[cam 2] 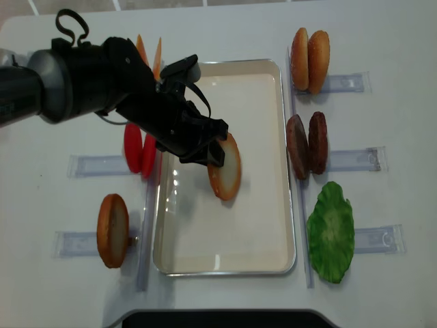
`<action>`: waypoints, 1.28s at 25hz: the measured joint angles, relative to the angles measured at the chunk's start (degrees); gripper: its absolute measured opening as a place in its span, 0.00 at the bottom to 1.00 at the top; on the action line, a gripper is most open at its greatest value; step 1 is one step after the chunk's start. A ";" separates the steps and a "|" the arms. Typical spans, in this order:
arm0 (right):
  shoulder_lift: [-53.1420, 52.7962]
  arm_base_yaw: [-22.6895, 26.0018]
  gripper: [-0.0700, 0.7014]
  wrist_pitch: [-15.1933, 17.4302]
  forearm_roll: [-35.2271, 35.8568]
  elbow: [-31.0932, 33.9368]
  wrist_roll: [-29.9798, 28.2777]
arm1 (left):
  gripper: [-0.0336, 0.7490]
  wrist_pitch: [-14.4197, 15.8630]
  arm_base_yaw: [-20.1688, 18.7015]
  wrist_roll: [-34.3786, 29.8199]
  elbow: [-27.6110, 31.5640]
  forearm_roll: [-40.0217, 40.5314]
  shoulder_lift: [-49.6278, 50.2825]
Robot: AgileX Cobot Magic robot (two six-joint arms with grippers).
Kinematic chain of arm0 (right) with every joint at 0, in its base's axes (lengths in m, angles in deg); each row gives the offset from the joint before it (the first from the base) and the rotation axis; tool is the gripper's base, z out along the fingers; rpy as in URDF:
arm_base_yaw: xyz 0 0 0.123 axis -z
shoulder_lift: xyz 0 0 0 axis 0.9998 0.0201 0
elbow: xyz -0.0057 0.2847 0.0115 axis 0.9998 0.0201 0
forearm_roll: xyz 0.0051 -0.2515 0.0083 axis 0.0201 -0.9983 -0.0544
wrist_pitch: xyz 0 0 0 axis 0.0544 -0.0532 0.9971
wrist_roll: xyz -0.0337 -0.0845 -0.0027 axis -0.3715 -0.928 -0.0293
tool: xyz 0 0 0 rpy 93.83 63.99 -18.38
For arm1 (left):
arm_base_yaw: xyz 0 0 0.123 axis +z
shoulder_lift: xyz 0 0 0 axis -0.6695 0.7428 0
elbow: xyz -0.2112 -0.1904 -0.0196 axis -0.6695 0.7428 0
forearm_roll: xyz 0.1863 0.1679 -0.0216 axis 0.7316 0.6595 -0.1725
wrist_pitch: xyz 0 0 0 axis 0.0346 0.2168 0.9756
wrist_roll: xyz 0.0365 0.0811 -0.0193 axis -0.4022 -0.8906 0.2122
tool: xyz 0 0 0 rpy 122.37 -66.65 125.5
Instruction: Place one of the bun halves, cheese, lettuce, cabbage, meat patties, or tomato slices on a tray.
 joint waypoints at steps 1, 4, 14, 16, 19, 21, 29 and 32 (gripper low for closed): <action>0.00 0.00 0.65 0.00 0.00 0.00 0.00 | 0.19 0.00 0.00 0.00 0.00 0.10 0.00; 0.00 0.00 0.65 0.00 0.00 0.00 0.00 | 0.25 0.05 0.00 0.00 0.00 0.29 0.00; 0.00 0.00 0.65 0.00 0.00 0.00 0.00 | 0.52 5.22 2.36 6.25 0.00 7.67 0.00; 0.00 0.00 0.65 0.00 0.00 0.00 0.00 | 0.52 6.56 2.74 7.32 -0.38 8.89 0.00; 0.00 0.00 0.65 0.00 0.05 0.00 0.00 | 0.55 8.09 2.80 8.58 -1.97 9.59 -0.12; 0.00 0.00 0.65 0.00 0.05 0.00 0.00 | 0.58 9.17 2.80 9.32 -3.55 9.80 -0.56; 0.00 0.00 0.65 0.00 0.05 0.00 0.00 | 0.60 16.84 2.80 17.45 -10.78 18.79 -1.48; 0.00 0.00 0.65 0.00 0.05 0.00 0.00 | 0.60 19.10 2.80 18.83 -13.37 20.68 -1.54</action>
